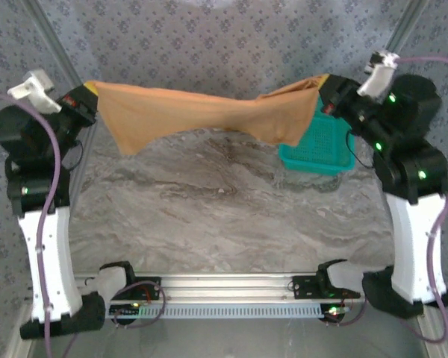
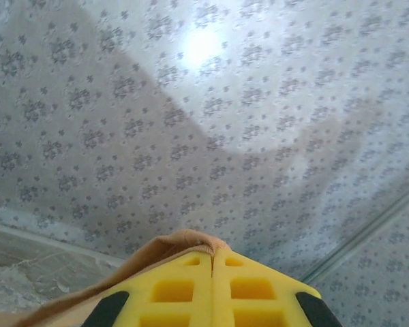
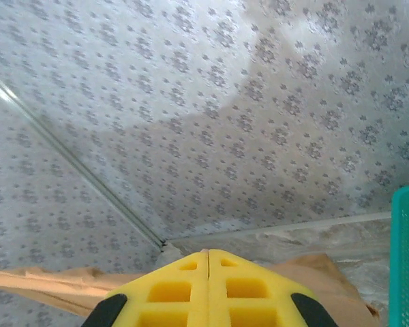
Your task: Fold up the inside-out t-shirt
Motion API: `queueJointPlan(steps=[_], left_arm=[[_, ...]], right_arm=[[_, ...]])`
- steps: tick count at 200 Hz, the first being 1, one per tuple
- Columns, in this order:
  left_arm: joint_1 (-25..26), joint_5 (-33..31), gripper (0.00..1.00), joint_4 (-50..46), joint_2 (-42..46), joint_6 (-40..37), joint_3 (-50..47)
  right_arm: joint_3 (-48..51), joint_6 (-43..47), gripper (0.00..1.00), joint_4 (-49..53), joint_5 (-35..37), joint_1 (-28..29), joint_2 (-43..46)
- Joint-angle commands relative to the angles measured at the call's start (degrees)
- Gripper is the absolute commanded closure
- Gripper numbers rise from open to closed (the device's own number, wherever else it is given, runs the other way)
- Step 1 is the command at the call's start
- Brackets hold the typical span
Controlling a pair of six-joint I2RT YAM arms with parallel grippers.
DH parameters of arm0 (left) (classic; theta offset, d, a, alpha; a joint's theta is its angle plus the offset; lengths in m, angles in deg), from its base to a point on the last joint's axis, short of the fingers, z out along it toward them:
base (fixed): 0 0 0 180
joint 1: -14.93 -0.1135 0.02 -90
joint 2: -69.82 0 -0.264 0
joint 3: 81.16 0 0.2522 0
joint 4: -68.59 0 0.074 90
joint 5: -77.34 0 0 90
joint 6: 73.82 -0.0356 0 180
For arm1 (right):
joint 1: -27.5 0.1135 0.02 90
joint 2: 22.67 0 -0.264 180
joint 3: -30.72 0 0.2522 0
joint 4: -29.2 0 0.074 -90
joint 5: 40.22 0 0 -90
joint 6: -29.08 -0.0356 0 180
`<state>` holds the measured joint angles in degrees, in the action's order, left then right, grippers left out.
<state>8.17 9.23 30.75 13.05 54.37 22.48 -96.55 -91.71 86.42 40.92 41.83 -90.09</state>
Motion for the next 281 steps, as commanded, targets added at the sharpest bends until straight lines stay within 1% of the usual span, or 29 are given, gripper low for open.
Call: queueJointPlan(steps=[1, 29, 46, 78, 111, 138, 154, 170, 187, 210, 223, 239, 255, 268, 270, 281], left_arm=[[-0.28, 1.45, 1.0, -5.8, 2.59, -3.44, -1.95], [-0.32, 0.93, 1.0, -7.16, 3.84, -4.78, -5.21], [-0.29, 1.2, 1.0, -7.06, 2.62, -4.99, -7.84], [-0.34, 2.39, 1.0, -3.63, -0.14, -3.41, -13.18], [-0.31, 2.63, 1.0, 0.11, -5.5, -2.67, -16.36], [-0.34, 2.4, 1.0, 5.24, -12.14, -0.58, -16.27], [-0.28, 2.23, 1.0, 7.61, -17.54, 0.9, -13.45], [-0.31, 3.06, 1.0, 8.38, -24.0, 2.3, -7.59], [-0.48, 4.41, 1.0, 8.66, -29.84, 3.97, 0.68], [-0.73, 4.84, 1.0, 7.75, -35.66, 5.52, 13.34], [-1.5, 5.62, 1.0, 8.54, -38.02, 6.6, 19.42], [-2.73, 6.54, 1.0, 11.04, -39.35, 7.33, 24.51], [-4.41, 7.93, 1.0, 13.66, -38.62, 7.48, 26.13], [-5.98, 9.05, 1.0, 15.86, -36.48, 7.89, 24.47], [-6.22, 9.09, 1.0, 16.24, -36.02, 7.87, 24.07], [-7.0, 8.63, 1.0, 18.16, -33.05, 7.65, 19.23]], right_arm=[[3.5, 0.16, 1.0, -0.72, -1.52, -0.3, 2.96], [6.55, 0.07, 1.0, -0.23, -1.82, -0.27, 4.24], [8.28, 0.0, 1.0, -0.31, -1.98, -0.27, 3.08], [11.12, -0.07, 1.0, -1.78, -2.54, -0.28, -0.33], [11.84, 0.58, 1.0, -3.99, -2.65, -0.3, -6.6], [7.64, 1.07, 1.0, -5.06, -2.82, -0.26, -15.19], [2.75, 1.31, 1.0, -5.12, -2.81, -0.66, -21.66], [-5.59, 1.05, 1.0, -3.33, -3.76, -1.51, -29.03], [-17.16, -0.2, 1.0, -0.99, -5.09, -2.88, -36.67], [-38.05, -1.64, 1.0, 1.29, -6.56, -4.4, -45.67], [-44.91, -3.7, 1.0, 0.17, -8.35, -5.83, -48.41], [-44.63, -7.25, 1.0, -5.36, -11.4, -8.08, -47.45], [-42.27, -6.8, 1.0, -8.74, -13.63, -8.79, -44.36], [-39.61, -5.74, 1.0, -11.38, -14.39, -8.34, -41.0], [-38.96, -4.23, 1.0, -11.56, -14.42, -8.24, -40.37], [-34.45, -2.41, 1.0, -12.5, -14.41, -7.48, -37.12]])
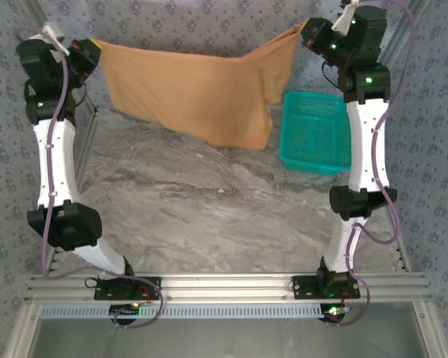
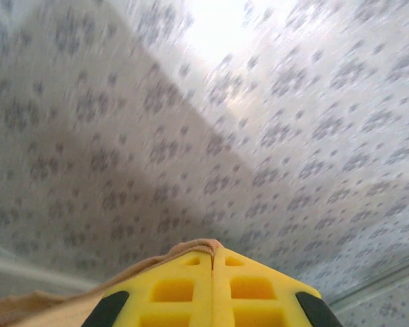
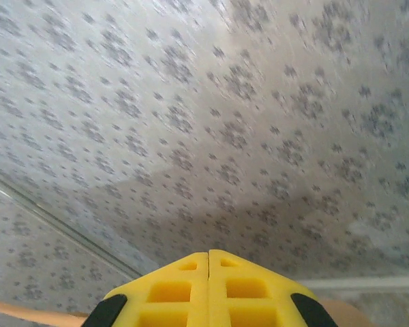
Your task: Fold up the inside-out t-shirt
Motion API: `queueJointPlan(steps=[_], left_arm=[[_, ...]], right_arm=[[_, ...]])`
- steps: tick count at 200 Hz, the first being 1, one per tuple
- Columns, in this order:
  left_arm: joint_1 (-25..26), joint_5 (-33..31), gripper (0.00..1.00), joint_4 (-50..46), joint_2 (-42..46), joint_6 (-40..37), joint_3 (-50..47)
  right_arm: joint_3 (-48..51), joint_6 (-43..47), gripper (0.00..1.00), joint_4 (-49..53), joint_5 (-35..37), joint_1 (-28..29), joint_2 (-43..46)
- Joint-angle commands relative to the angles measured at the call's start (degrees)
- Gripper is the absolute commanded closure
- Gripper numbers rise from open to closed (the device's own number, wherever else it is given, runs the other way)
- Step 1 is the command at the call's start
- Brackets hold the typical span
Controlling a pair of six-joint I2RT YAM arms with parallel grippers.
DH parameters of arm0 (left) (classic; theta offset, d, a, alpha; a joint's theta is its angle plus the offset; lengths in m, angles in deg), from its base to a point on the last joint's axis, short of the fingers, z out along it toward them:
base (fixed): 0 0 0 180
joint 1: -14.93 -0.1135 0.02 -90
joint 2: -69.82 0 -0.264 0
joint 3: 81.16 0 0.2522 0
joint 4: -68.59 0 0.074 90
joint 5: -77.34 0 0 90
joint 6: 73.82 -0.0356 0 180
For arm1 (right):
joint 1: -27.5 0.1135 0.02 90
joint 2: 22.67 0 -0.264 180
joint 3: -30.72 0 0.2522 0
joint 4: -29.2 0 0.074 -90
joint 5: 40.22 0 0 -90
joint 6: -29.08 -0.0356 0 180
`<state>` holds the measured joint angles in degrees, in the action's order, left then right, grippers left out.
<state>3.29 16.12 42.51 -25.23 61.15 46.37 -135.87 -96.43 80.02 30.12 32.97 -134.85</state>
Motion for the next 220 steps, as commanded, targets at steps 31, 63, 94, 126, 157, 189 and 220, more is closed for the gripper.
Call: queueJointPlan(steps=[31, 63, 94, 126, 157, 189, 220], left_arm=[[-2.38, 2.59, 1.0, 8.97, 12.62, -1.82, -21.43], [-2.37, 2.04, 1.0, 12.69, 23.87, -2.39, -47.74], [-2.27, -0.42, 1.0, 11.05, 37.11, -3.24, -70.76], [-2.27, -2.07, 1.0, 5.13, 45.2, -3.11, -82.37], [-2.27, -3.0, 1.0, -2.19, 46.94, -4.77, -85.89], [-2.32, -5.76, 1.0, -6.69, 48.9, -3.72, -87.43], [-2.25, -7.54, 1.0, -9.75, 54.11, -3.01, -89.07]], right_arm=[[24.17, 5.02, 1.0, -10.17, -4.36, 4.64, 16.86], [52.57, 8.67, 1.0, -14.46, -0.91, 11.45, 28.82], [82.13, 7.67, 1.0, -19.09, 6.86, 19.16, 43.42], [106.83, 2.44, 1.0, -21.88, 9.51, 21.57, 55.93], [119.32, -0.09, 1.0, -22.53, 6.28, 21.85, 60.52], [125.42, -3.05, 1.0, -21.69, 5.98, 23.84, 64.21], [127.79, -3.33, 1.0, -17.35, 6.73, 25.37, 69.0]])
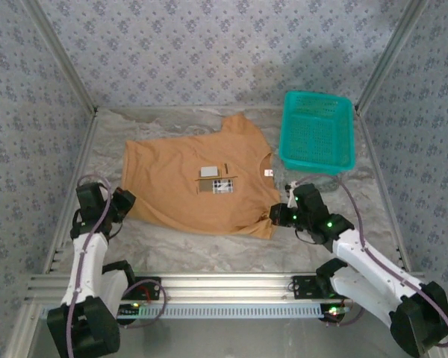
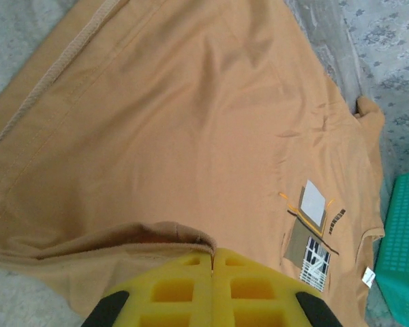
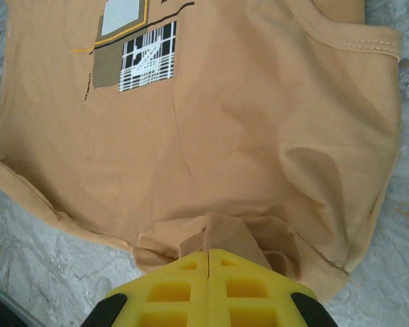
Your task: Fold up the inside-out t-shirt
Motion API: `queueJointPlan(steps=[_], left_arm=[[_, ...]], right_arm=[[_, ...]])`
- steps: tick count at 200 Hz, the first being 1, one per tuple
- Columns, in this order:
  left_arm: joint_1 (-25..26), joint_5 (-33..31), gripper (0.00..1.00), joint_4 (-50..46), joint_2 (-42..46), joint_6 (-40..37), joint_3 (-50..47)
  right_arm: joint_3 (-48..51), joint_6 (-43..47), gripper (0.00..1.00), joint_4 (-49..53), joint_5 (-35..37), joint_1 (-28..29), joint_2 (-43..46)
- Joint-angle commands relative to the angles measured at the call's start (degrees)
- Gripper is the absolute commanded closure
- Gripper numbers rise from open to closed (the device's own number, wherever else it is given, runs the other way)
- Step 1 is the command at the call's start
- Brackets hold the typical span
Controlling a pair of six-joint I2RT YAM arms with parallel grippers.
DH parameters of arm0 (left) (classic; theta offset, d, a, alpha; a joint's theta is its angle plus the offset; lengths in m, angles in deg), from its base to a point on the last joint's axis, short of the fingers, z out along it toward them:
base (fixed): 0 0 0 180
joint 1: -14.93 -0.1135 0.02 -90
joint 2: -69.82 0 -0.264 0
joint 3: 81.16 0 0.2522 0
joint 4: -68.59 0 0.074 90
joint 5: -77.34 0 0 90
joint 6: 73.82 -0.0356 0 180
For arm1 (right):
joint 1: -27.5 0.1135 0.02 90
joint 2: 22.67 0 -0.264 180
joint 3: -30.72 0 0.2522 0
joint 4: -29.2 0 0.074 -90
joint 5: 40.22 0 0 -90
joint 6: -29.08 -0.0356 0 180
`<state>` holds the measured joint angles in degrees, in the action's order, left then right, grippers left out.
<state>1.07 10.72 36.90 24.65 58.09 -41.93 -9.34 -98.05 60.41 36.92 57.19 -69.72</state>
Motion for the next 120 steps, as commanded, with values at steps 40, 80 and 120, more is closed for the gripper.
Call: queueJointPlan(steps=[40, 80, 120], left_arm=[[-0.02, -6.13, 1.0, -12.0, 15.43, 1.48, -1.21], [-0.01, -9.28, 0.81, -14.6, 19.33, 4.61, -1.88], [-0.02, -18.02, 0.68, -19.77, 19.5, -1.62, 6.29]], right_arm=[[6.03, -6.4, 1.0, 8.24, -0.99, 4.9, 14.87], [10.26, -12.17, 0.99, 15.6, -0.27, 12.08, 25.35], [3.98, -10.12, 0.68, 25.87, 9.55, 14.56, 27.37]])
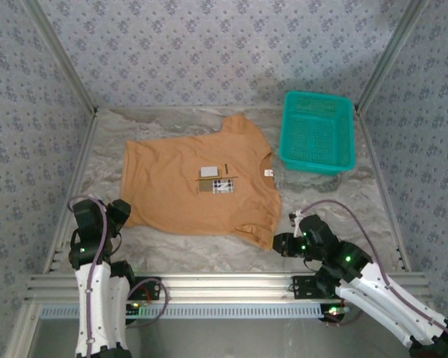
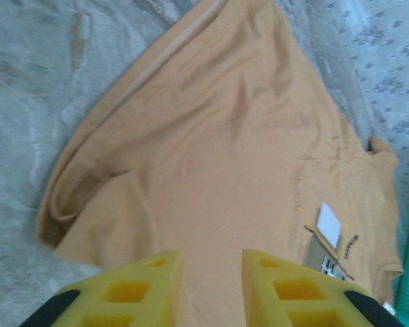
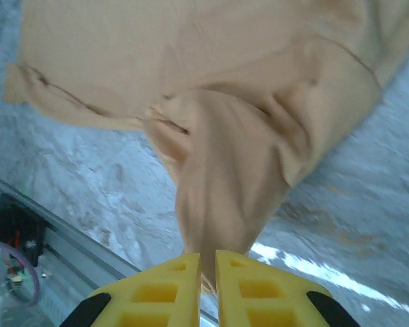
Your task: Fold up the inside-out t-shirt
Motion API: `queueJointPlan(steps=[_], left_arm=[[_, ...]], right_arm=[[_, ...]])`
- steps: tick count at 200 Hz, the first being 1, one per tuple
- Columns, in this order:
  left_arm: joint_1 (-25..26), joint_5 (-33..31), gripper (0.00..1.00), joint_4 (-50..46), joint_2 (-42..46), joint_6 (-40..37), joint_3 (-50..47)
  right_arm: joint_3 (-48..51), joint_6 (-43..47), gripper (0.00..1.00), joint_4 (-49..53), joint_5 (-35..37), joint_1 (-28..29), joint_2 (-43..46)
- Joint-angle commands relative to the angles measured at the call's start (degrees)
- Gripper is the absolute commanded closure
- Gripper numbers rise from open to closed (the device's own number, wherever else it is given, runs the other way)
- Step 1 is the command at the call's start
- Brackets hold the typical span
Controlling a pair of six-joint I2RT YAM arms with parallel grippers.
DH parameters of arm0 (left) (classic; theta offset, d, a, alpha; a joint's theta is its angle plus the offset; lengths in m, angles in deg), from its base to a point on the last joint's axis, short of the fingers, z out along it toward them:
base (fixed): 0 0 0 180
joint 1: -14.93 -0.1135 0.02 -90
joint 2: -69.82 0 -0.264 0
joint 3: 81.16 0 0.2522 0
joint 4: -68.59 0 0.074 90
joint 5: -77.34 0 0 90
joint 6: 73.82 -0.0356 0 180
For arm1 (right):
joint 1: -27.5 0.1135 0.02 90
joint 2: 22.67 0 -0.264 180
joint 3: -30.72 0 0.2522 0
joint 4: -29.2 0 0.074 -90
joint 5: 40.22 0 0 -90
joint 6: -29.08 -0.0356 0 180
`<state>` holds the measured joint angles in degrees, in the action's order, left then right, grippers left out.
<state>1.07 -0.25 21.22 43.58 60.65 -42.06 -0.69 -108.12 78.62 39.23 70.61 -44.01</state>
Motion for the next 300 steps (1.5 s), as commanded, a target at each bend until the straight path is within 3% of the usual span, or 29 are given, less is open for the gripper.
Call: queueJointPlan(steps=[1, 21, 32, 48, 72, 89, 142, 220, 256, 278, 300], left_arm=[[-0.02, -7.26, 0.68, -4.14, 0.53, -4.33, 6.67], [0.12, -6.68, 0.69, -1.27, -1.18, -5.38, 8.67], [0.6, -2.69, 0.69, 3.05, -4.26, -4.65, 8.19], [3.65, 1.5, 0.7, 9.78, -11.54, -3.25, 7.45], [11.26, 0.09, 0.7, 14.57, -25.07, -5.48, 11.3], [12.47, 0.19, 0.7, 19.03, -33.94, -5.83, 13.58], [12.71, 5.06, 0.73, 26.92, -61.25, -5.06, 26.07], [10.12, 5.67, 0.73, 22.2, -92.37, -3.65, 51.33], [9.3, 6.41, 0.73, 17.53, -104.45, -3.75, 67.36], [8.89, 7.17, 0.73, 14.42, -109.73, -4.55, 76.72], [8.19, 8.23, 0.74, 17.26, -108.8, -4.95, 78.59]], right_arm=[[-4.89, 0.07, 0.67, 7.67, 7.39, 1.16, 1.75], [-7.02, 1.93, 0.45, 3.26, 13.39, 1.5, 0.86], [-7.26, 2.29, 0.43, -2.4, 15.32, 1.32, -2.41], [-8.8, 4.62, 0.47, -11.97, 17.82, 0.44, -12.54], [-17.73, 7.8, 0.64, -19.67, 19.56, -1.6, -34.73], [-27.48, 8.77, 0.75, -19.19, 19.93, -3.42, -49.2], [-56.23, 7.53, 0.72, -14.3, 9.27, -12.62, -85.0], [-89.17, 7.87, 0.72, -3.64, 5.67, -17.37, -115.01], [-114.08, 8.11, 0.72, 5.86, 4.37, -19.81, -129.57], [-129.54, 7.84, 0.72, 9.48, 3.09, -21.49, -136.46], [-132.29, 7.44, 0.7, 5.76, 0.6, -22.48, -135.28]])
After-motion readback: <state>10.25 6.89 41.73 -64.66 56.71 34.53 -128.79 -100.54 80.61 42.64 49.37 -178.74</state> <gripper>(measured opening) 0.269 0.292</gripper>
